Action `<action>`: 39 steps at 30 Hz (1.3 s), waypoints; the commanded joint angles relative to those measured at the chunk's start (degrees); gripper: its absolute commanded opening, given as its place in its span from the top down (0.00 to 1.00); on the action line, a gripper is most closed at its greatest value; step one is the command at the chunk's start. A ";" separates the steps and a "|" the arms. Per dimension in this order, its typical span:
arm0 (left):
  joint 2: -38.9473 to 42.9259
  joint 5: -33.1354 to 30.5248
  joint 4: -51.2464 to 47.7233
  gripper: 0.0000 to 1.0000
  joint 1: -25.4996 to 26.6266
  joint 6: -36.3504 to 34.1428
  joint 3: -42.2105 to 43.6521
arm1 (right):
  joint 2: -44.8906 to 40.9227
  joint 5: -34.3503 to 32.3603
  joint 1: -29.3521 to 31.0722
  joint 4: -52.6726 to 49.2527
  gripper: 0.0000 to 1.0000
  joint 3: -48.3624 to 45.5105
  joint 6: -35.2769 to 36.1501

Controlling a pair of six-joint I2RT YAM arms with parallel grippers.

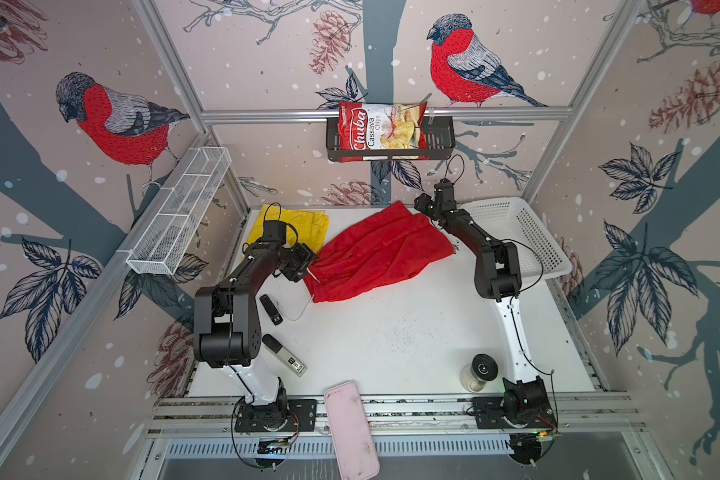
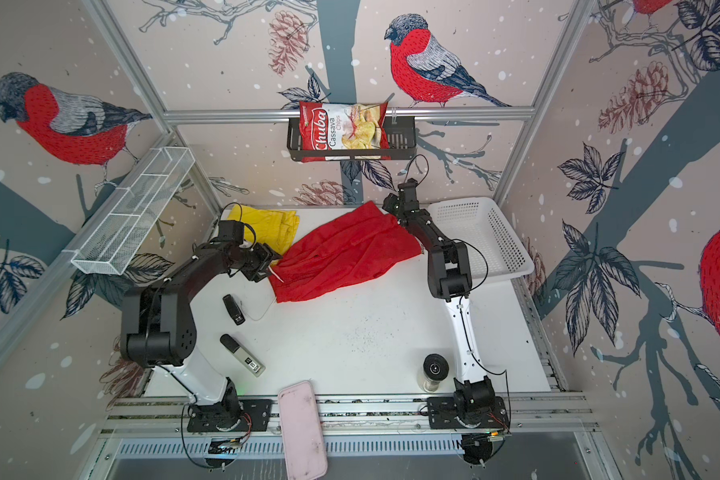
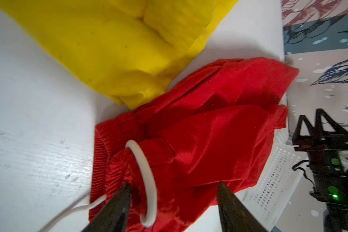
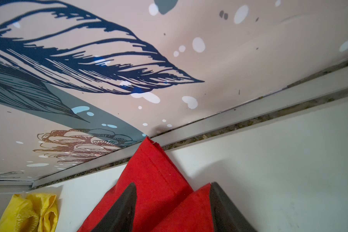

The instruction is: Fold and stack the shorts

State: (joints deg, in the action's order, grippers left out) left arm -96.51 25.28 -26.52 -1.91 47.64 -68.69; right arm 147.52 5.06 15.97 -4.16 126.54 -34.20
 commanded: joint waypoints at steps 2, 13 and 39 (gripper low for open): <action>3.35 -3.12 -1.17 0.38 0.95 -2.76 -0.95 | -7.64 -2.04 0.75 -2.79 0.41 -6.81 3.97; 7.03 -11.70 -5.26 0.39 8.75 -9.18 2.59 | -24.30 -15.33 5.08 -2.57 0.37 -38.46 6.60; 6.55 -13.67 -6.74 0.37 16.79 -14.02 1.39 | -64.31 -20.08 21.58 -11.27 0.40 -88.91 -17.19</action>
State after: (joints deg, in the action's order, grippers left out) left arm -89.23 13.56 -32.32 12.69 34.83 -65.54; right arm 87.72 -17.04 37.63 -8.71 39.03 -45.39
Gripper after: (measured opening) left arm 0.637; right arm 0.600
